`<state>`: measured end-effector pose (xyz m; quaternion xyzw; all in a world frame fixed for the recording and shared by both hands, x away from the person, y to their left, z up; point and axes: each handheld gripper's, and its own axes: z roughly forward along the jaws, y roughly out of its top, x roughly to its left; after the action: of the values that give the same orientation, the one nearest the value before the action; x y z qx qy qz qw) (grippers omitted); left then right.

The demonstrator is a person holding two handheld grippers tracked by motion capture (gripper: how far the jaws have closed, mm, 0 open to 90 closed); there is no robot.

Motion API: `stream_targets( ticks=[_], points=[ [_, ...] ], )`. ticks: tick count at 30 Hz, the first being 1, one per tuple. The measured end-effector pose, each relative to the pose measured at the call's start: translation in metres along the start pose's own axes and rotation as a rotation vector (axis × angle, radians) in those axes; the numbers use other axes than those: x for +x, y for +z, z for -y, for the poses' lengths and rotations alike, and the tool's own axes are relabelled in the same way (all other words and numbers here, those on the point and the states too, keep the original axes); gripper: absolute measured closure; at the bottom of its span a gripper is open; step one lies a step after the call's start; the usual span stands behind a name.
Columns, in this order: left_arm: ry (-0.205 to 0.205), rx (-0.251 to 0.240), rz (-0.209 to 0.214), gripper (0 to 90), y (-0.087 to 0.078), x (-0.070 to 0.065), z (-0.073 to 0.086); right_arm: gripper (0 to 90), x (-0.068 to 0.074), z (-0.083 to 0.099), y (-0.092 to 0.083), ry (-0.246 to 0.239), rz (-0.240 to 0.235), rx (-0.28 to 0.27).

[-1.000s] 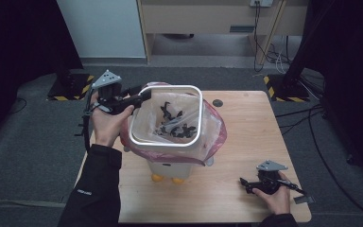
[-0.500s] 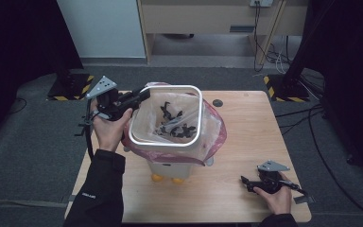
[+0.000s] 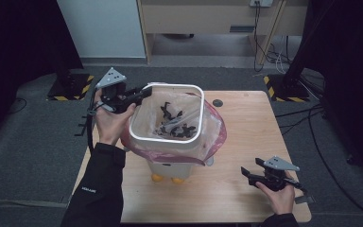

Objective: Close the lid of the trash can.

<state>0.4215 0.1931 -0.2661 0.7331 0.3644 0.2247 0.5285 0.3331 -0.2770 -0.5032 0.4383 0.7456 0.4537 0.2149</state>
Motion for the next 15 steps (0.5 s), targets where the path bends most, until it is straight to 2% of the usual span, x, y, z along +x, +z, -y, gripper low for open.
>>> stream_targets(
  ticks=[7,12,15],
  points=[
    [0.010,0.022,0.037,75.8,0.008,0.004,-0.002,28.1,0.012,-0.022,-0.014,-0.010,-0.044,-0.121],
    [0.010,0.061,0.046,76.1,0.011,0.006,-0.002,29.1,0.019,-0.040,-0.020,-0.040,-0.063,-0.174],
    [-0.009,0.037,0.062,75.2,0.011,0.008,0.000,29.2,0.025,-0.053,-0.024,-0.048,-0.077,-0.228]
  ],
)
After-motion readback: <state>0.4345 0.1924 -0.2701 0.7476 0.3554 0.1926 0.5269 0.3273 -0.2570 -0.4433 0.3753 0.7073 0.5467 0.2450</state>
